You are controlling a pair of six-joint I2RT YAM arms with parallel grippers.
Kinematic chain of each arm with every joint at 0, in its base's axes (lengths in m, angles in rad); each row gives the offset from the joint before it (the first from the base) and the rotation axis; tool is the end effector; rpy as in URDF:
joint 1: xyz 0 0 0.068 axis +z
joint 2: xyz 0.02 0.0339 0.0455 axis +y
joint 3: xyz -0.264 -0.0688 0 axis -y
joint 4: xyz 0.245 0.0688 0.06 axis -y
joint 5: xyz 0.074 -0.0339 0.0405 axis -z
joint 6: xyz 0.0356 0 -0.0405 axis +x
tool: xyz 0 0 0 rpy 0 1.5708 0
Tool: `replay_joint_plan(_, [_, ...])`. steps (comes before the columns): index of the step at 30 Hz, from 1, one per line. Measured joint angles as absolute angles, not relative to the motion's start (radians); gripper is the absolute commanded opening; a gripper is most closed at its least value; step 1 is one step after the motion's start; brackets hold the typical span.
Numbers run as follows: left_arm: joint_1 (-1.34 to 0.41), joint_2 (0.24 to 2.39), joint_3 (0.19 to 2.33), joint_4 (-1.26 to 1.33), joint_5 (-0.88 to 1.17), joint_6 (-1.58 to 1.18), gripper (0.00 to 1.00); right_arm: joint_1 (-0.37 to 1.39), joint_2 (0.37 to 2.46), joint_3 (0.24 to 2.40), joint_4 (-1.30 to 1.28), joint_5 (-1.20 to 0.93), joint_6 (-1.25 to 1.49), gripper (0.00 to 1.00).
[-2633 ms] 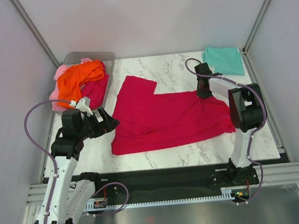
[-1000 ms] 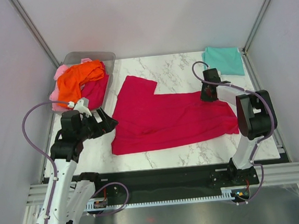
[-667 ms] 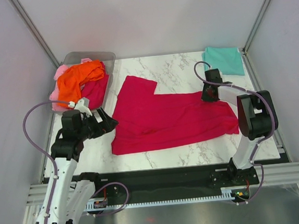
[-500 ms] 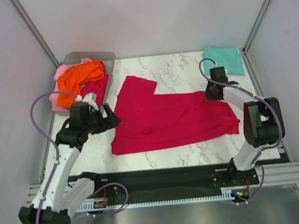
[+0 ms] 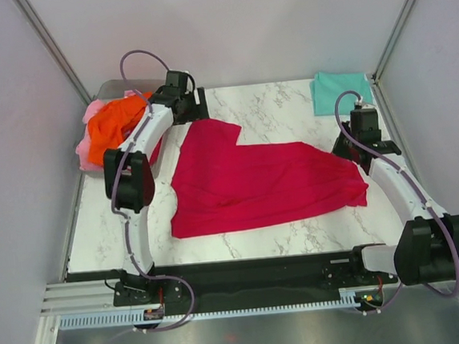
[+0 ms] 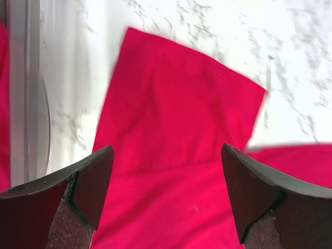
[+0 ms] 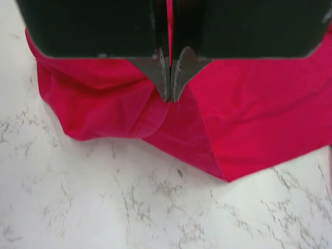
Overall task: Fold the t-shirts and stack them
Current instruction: Fold the tshirt
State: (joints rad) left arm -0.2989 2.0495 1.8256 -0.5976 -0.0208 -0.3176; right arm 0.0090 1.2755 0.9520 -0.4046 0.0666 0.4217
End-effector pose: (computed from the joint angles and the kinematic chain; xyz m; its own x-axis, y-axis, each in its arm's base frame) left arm 0.4479 -0.1372 0.2717 -0.7524 -0.0949 -0.6518 0.0483 0.9790 -0.1982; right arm 0.2763 0.0001 0.2722 -0.5905 0.4031 -0.6992 0.3095 0.9132 0.2651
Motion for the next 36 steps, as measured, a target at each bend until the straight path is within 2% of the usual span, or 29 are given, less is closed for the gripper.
replay_joint_plan(6, [-0.272,2.384,2.218,-0.680,-0.046,-0.271,0.90,0.009,1.219,0.899,-0.448,0.023,0.421,0.00])
replay_joint_plan(12, [-0.259,2.525,2.362,-0.716,-0.052,-0.258,0.86,0.009,1.172,0.896,-0.464,-0.007,0.411,0.00])
replay_joint_plan(16, [-0.258,2.578,2.376,-0.718,-0.049,-0.258,0.82,0.009,1.167,0.896,-0.467,-0.022,0.405,0.00])
replay_joint_plan(19, [-0.259,2.597,2.380,-0.715,-0.045,-0.253,0.74,0.009,1.167,0.896,-0.468,-0.031,0.403,0.00])
replay_joint_plan(22, [-0.259,2.602,2.381,-0.714,-0.044,-0.250,0.53,0.009,1.169,0.896,-0.467,-0.034,0.402,0.00])
replay_joint_plan(23, [-0.258,2.605,2.385,-0.714,-0.047,-0.250,0.31,0.009,1.171,0.896,-0.467,-0.034,0.400,0.00])
replay_joint_plan(24, [-0.254,2.608,2.388,-0.715,-0.044,-0.253,0.14,0.009,1.174,0.896,-0.467,-0.034,0.399,0.00])
replay_joint_plan(25, [-0.250,2.610,2.391,-0.713,-0.042,-0.253,0.02,0.009,1.177,0.895,-0.466,-0.034,0.398,0.00])
replay_joint_plan(32, [-0.244,2.595,2.378,-0.715,0.012,-0.253,0.02,0.009,1.186,0.895,-0.471,-0.038,0.400,0.00])
replay_joint_plan(36, [-0.254,2.471,2.268,-0.744,0.038,-0.251,0.02,0.009,1.172,0.967,-0.532,-0.045,0.415,0.00])
